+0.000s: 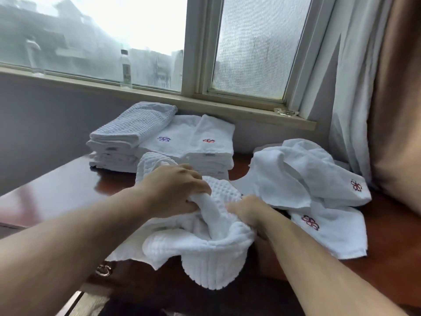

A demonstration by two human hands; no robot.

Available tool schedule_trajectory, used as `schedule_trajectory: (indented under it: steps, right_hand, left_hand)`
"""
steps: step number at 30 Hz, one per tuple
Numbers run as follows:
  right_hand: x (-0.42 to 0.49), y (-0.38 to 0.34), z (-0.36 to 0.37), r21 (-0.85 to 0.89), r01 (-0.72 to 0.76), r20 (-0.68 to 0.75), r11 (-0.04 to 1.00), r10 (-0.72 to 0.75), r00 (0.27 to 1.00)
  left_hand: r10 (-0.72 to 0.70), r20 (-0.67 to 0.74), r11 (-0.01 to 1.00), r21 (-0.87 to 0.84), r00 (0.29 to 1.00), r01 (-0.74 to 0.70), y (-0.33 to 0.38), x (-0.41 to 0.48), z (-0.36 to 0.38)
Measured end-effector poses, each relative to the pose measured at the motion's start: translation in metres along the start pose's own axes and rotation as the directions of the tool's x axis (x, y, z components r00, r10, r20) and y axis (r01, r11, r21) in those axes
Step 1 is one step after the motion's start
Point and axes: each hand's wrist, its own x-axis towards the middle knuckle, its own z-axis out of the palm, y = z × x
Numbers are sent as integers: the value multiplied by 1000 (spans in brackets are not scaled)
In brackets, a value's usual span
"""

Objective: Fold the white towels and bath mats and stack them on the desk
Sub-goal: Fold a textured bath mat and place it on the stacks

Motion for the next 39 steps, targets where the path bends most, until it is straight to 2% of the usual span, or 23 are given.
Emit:
schedule_trajectory:
  steps: [2, 4, 5, 6, 7, 9, 11, 12, 14, 16, 17, 18, 19, 21, 23, 24, 27, 30, 32, 33, 35, 37, 39]
  right_hand:
    - [0, -4, -11, 228, 86, -291, 970, -17, 957]
    - [-5, -4, -38, 288, 207, -661, 935, 38, 749]
    - [-12, 0, -51, 233, 238, -768, 943, 28, 640]
    - [-19, 5, -62, 132, 222, -815, 966, -22, 579]
    - [-25, 11, -68, 7, 170, -825, 985, -90, 557]
    - [-31, 29, -72, -185, 48, -798, 982, -179, 575]
    - [-33, 44, -73, -288, -84, -759, 954, -175, 627]
    - [-34, 50, -73, -415, -180, -732, 892, -209, 648]
    - [-34, 58, -67, -728, -278, -610, 627, -409, 679]
    - [-29, 55, -54, -870, -56, -398, 489, -631, 666]
    - [-26, 48, -46, -869, 99, -289, 484, -660, 694]
    - [-21, 40, -39, -825, 239, -188, 512, -647, 739]
    - [-15, 32, -31, -738, 320, -93, 594, -559, 824]
    - [-5, 17, -17, -617, 293, 67, 730, -323, 944]
    - [5, 3, -4, -618, 177, 69, 766, -171, 983]
    - [10, -5, 3, -666, 119, 35, 737, -128, 991]
    - [23, -32, 33, -784, 56, -6, 618, -98, 995]
    - [31, -40, 63, -718, 127, 58, 685, -123, 991]
    - [35, -32, 73, -711, 93, 17, 697, -116, 993]
    - [36, -28, 74, -718, 76, -18, 691, -128, 992]
    - [40, -24, 74, -724, 53, -59, 688, -138, 989]
    - [43, -32, 71, -753, 43, -65, 656, -139, 988]
    - [45, -44, 70, -789, 100, -73, 607, -253, 965]
  left_hand:
    - [-26, -59, 999, 38, 998, 28, -10, -1, 0]
    - [-95, -103, 985, 136, 990, 109, -16, 4, -1]
    - [-148, -118, 966, 196, 982, 169, -16, 10, -1]
    - [-206, -124, 945, 230, 971, 231, -13, 17, 1]
    - [-257, -132, 932, 227, 957, 282, -8, 24, 4]
    - [-305, -161, 936, 133, 939, 327, 10, 35, 11]
    - [-284, -165, 957, 3, 944, 289, 27, 37, 24]
    - [-272, -137, 962, -31, 953, 270, 34, 34, 33]
    - [-252, 4, 966, -56, 968, 252, 42, 24, 52]
    - [-226, 188, 963, -102, 956, 248, 41, 15, 64]
    - [-202, 230, 960, -145, 952, 239, 37, 12, 66]
    - [-173, 238, 955, -197, 956, 222, 33, 10, 64]
    - [-156, 215, 946, -248, 964, 208, 27, 8, 61]
    - [-227, 136, 924, -281, 964, 257, 13, 0, 54]
    - [-380, 118, 886, -239, 918, 397, -6, -11, 50]
    - [-428, 167, 864, -214, 888, 456, -12, -15, 48]
    - [-391, 327, 865, -189, 860, 465, -24, -17, 46]
    - [-373, 414, 855, -196, 830, 481, -39, -14, 42]
    - [-369, 458, 783, -316, 809, 536, -52, -20, 41]
    - [-376, 435, 732, -402, 818, 550, -59, -24, 42]
    - [-516, 277, 620, -532, 811, 576, -72, -30, 50]
    - [-713, 165, 522, -524, 682, 673, -84, -34, 57]
    - [-790, 247, 466, -353, 561, 811, -91, -37, 65]
